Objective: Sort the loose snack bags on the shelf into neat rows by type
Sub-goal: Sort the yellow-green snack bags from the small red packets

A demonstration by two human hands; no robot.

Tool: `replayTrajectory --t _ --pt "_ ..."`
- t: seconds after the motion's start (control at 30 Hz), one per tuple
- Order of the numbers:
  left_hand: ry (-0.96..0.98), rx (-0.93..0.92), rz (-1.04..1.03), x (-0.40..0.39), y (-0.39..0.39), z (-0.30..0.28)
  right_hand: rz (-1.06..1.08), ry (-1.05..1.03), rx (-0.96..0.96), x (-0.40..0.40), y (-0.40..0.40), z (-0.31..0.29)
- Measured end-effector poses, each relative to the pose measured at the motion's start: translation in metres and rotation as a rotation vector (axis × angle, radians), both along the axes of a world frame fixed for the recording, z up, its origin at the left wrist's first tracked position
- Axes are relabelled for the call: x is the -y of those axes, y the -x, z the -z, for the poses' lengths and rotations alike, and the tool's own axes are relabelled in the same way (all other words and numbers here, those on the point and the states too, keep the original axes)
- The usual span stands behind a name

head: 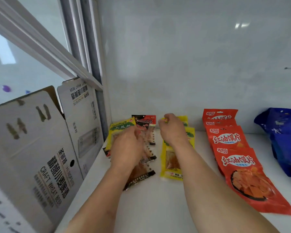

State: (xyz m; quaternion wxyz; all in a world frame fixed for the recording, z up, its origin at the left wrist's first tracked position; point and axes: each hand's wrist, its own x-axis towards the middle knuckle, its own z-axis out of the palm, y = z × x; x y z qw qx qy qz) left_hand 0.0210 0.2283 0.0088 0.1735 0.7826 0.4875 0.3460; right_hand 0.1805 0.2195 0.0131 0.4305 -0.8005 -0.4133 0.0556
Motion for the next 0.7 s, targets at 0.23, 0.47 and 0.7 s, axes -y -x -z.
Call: replayTrajectory --t 0.23,0.47,0.7 --pt "0.141 -0.253 -0.201 -0.015 0.059 0.016 -0.148 0.264 0.045 -0.056 0.047 -0.002" --pt "0.316 -0.346 -0.197 -0.014 0.061 0.024 -0.017 0.441 0.119 -0.08 0.07 0.013" --pt "0.284 -0.314 -0.18 -0.017 0.061 0.028 -0.035 0.361 -0.035 -0.082 0.071 0.017"
